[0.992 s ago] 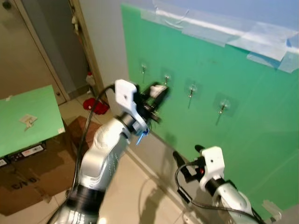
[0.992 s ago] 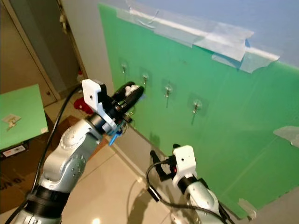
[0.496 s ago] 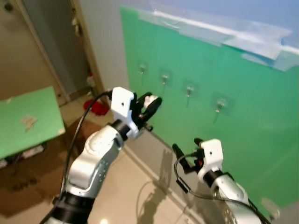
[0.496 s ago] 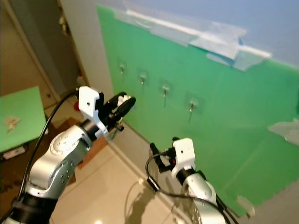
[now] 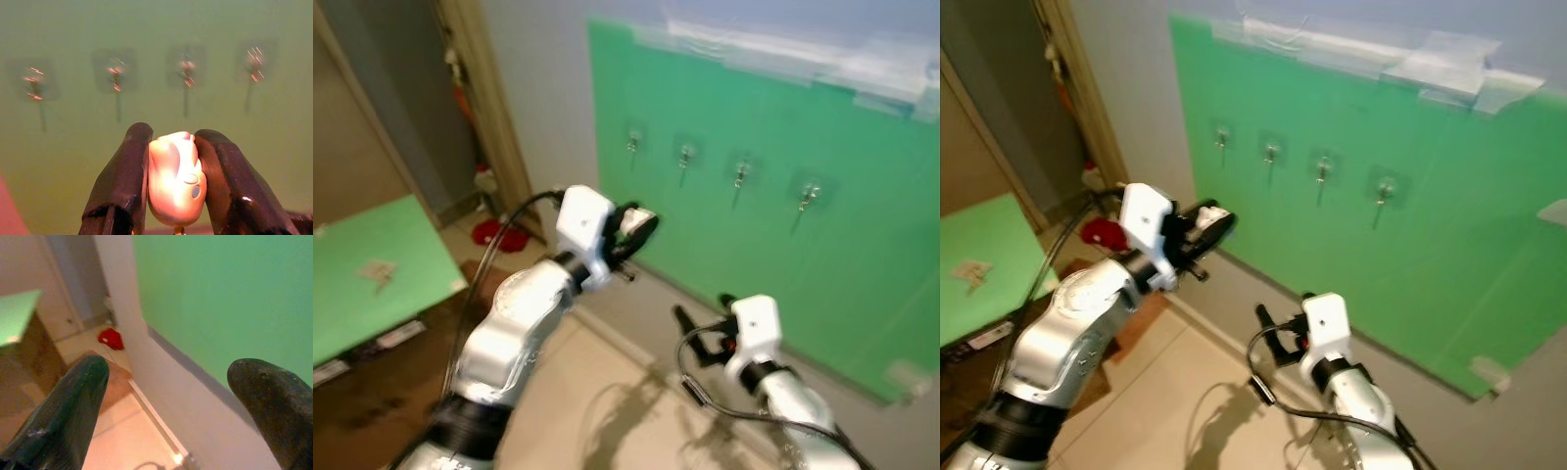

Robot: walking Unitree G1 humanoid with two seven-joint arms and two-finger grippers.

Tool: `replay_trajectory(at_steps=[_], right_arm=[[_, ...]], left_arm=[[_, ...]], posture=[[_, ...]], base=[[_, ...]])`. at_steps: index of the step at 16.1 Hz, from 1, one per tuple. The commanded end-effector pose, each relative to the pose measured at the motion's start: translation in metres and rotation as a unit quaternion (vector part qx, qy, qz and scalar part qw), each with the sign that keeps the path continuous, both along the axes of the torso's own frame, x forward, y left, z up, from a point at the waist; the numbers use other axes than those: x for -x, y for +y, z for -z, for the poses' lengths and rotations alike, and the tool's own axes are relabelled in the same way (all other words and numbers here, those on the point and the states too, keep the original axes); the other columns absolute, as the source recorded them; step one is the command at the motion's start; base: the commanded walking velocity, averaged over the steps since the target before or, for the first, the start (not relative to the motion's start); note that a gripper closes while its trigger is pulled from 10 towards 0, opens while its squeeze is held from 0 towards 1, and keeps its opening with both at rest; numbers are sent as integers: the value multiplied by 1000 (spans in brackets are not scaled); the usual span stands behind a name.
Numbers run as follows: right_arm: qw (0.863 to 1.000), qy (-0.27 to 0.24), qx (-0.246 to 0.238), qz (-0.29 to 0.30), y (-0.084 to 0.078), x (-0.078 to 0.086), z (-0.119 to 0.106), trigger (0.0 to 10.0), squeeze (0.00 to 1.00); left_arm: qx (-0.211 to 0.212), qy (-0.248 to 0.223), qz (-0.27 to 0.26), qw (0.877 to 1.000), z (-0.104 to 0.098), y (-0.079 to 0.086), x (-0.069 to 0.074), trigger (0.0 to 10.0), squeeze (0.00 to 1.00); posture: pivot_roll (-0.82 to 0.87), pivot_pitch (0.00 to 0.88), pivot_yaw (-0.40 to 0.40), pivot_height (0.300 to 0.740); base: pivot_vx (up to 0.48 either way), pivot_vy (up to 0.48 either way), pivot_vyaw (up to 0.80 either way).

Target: Hang keys on a hook

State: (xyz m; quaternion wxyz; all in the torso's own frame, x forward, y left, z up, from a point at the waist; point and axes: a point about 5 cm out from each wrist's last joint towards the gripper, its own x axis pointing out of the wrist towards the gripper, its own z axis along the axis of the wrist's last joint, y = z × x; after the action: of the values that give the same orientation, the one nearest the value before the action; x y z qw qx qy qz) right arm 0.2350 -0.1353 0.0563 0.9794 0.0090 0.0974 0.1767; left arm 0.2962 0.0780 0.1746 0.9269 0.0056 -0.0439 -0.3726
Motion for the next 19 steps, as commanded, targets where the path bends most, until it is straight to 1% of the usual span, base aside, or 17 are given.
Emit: replay_trajectory(at_steps=[1, 3, 7, 9, 10, 11, 13, 15, 16, 19], right_arm=[[1000, -4, -5, 0, 4, -3, -2, 10000, 0], [1000, -2, -4, 2, 4, -1, -1, 10000, 0], [1000, -2, -3, 8, 2, 0, 0, 10000, 0], [1000, -9, -3, 16, 2, 1, 0, 10000, 0], [1000, -10, -6, 19, 2, 1, 0, 10000, 0], [1000, -12, -6, 18, 2, 1, -1, 10000, 0], [1000, -14, -5, 16, 4, 0, -2, 10000, 0], [1000, -15, -5, 15, 4, 0, -2, 10000, 0], [1000, -15, -4, 14, 4, 2, -1, 10000, 0], [1000, -18, -4, 14, 5, 1, -2, 10000, 0]], left_arm=[[-23, -10, -12, 1000, 1, 8, -7, 0, 0], [-32, -11, -15, 999, 3, 8, -9, 0, 0], [-32, -11, -25, 999, 7, 11, -13, 0, 0], [-42, -22, -37, 998, 7, 13, -17, 0, 0], [-44, -25, -35, 998, 6, 13, -17, 0, 0], [-52, -28, -18, 998, 6, 9, -18, 0, 0], [-53, -30, -6, 998, 5, 6, -19, 0, 0], [-55, -33, 0, 998, 4, 5, -19, 0, 0], [-59, -48, 18, 997, 2, 0, -18, 0, 0], [-56, -53, 37, 996, 1, -5, -16, 0, 0]], posture=[[-133, 0, 85, 740], [-135, 0, 88, 740], [-143, 0, 93, 740], [-142, 0, 94, 740], [-142, 0, 94, 740], [-138, 0, 93, 740], [-139, 0, 94, 740], [-140, 0, 93, 740], [-140, 0, 92, 740], [-140, 0, 91, 740]], base=[[0, 480, -700], [0, 474, -706], [0, 436, -705], [0, 0, -713], [0, 0, -719], [0, 0, 0], [148, 0, 0], [454, 0, 0], [480, 0, 0], [480, 0, 0]])
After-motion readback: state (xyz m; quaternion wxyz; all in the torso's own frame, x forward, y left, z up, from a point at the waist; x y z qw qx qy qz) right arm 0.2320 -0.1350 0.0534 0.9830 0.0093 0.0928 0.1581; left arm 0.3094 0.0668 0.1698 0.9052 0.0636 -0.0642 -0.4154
